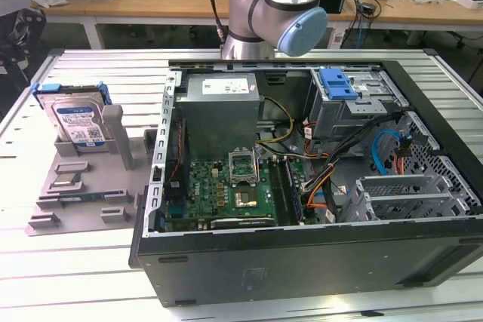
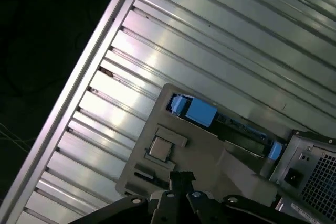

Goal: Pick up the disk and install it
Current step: 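Pick up the disk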

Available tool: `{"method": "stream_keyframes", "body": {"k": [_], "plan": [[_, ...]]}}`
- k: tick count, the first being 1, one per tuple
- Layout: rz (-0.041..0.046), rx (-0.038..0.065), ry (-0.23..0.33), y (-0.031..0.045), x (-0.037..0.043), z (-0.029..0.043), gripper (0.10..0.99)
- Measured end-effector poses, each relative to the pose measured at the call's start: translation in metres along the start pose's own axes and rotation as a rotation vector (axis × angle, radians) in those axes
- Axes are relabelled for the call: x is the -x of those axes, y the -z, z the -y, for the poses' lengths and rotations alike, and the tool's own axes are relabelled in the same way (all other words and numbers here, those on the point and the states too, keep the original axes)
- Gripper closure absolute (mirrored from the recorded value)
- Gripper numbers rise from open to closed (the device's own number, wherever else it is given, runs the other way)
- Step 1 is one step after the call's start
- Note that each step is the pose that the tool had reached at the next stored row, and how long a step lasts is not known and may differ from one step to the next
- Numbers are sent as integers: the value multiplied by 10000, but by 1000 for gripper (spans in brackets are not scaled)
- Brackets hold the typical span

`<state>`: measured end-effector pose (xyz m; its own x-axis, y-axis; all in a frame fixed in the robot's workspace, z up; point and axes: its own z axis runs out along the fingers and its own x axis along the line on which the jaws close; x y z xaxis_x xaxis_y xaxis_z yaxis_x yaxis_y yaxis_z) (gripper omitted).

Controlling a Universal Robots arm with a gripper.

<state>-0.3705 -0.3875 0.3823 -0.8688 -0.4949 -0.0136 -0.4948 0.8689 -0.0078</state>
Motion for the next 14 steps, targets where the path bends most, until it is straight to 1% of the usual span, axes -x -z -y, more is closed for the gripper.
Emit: {"method": "stream_keyframes", "body": {"k": [2,4,6,8,9,10,12,13,14], "plan": [[3,7,508,0,0,0,980],[9,16,1189,0,0,0,980],[14,26,1896,0,0,0,980],[21,39,2829,0,0,0,980],[23,42,3036,0,0,0,980],[27,47,3439,0,0,0,980],[30,52,3815,0,0,0,980],[32,56,4114,0,0,0,980],[35,63,4633,0,0,0,980]]}}
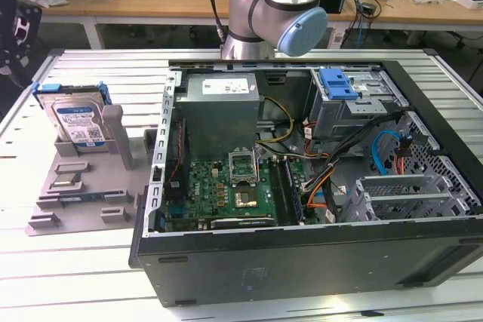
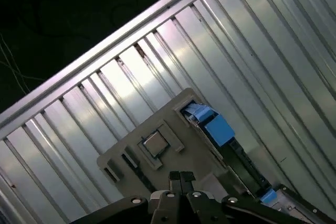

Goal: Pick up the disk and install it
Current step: 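Pick up the disk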

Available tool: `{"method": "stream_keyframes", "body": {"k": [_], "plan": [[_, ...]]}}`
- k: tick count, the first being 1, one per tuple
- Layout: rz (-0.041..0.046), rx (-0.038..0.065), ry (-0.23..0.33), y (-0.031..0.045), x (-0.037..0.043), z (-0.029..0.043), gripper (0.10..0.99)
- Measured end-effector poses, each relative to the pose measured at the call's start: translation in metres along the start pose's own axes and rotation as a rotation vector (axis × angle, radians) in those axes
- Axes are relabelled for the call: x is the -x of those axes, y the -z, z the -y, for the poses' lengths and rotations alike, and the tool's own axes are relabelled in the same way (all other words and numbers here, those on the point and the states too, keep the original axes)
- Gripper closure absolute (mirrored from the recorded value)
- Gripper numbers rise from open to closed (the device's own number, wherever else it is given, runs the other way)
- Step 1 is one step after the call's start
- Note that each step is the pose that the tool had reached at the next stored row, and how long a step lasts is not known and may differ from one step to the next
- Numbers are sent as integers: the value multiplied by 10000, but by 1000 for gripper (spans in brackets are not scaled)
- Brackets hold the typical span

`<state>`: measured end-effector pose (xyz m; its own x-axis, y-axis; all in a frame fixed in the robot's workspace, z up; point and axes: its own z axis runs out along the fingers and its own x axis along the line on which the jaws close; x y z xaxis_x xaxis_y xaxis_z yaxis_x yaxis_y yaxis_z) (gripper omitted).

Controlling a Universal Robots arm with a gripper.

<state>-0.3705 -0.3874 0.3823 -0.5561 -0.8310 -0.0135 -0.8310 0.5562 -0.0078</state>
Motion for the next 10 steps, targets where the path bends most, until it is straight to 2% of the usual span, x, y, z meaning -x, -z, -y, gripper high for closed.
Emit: {"method": "stream_keyframes", "body": {"k": [4,7,10], "plan": [[9,14,1046,-1,0,0,980],[16,27,2027,-1,0,0,980],[21,36,2703,-1,0,0,980]]}}
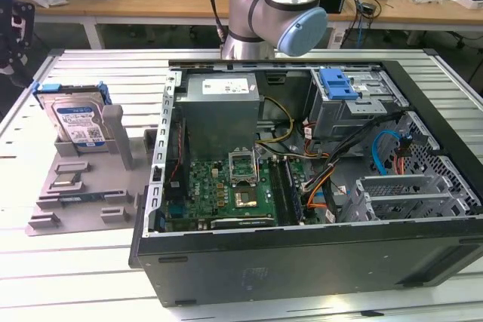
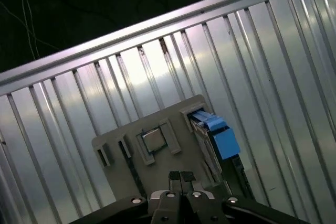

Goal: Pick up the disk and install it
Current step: 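Pick up the disk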

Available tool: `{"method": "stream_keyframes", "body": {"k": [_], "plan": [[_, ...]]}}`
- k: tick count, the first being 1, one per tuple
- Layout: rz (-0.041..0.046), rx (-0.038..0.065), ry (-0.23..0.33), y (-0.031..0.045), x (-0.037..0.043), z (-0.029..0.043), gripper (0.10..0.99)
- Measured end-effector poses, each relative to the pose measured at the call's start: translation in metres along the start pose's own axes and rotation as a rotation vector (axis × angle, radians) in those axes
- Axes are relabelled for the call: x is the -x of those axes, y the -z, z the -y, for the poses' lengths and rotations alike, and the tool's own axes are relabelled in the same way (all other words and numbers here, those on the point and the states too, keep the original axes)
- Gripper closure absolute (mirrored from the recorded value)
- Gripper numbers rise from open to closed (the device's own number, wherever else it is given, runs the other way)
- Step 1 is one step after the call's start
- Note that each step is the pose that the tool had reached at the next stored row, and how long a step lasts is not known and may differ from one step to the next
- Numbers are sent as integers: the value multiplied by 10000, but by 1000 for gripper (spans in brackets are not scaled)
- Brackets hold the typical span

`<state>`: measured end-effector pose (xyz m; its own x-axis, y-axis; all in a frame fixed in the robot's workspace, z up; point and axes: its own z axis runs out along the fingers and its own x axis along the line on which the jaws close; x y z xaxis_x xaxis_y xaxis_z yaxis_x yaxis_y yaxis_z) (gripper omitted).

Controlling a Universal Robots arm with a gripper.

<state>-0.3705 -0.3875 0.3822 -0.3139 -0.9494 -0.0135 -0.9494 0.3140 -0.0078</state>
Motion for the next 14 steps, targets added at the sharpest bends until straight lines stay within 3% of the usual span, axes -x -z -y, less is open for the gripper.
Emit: {"method": "stream_keyframes", "body": {"k": [8,14], "plan": [[14,24,1753,-1,0,0,980],[14,24,1762,-2,0,0,980]]}}
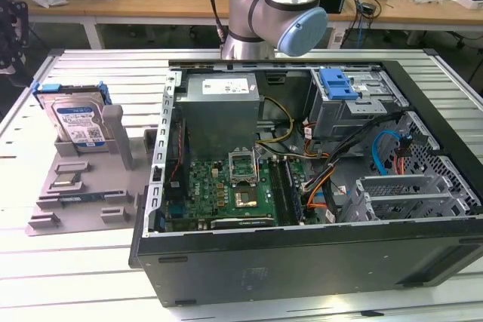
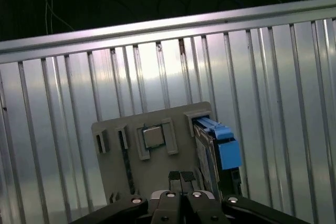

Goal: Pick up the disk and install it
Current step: 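Pick up the disk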

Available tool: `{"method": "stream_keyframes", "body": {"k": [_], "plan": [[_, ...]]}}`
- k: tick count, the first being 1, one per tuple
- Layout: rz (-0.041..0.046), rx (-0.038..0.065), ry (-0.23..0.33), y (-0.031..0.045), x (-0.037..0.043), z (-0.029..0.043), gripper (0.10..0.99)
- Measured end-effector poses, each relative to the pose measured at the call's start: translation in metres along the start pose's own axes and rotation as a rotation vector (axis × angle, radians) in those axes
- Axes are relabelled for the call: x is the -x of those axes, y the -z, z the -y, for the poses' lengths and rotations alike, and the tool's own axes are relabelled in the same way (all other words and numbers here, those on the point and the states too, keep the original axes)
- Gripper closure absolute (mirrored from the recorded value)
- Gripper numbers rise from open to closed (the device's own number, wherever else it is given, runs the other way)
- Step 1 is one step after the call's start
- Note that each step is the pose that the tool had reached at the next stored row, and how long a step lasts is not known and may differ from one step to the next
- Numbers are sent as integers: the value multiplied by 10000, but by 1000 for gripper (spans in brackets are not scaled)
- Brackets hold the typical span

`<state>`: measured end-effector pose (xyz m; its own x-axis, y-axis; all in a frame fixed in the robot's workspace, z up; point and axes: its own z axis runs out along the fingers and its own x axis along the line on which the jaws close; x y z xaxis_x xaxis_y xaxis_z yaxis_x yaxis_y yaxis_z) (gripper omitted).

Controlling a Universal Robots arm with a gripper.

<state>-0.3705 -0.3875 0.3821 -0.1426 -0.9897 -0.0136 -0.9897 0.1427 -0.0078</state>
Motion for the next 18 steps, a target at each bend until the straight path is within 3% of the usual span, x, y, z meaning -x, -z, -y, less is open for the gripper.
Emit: {"method": "stream_keyframes", "body": {"k": [1,3,4,6,8,9,18], "plan": [[0,0,1,0,0,0,973],[0,0,1,0,0,0,851],[0,0,2,0,0,0,851],[0,0,2,0,0,0,729],[0,0,3,0,0,0,729],[0,0,3,0,0,0,667],[5,11,745,-59,89,26,667]]}}
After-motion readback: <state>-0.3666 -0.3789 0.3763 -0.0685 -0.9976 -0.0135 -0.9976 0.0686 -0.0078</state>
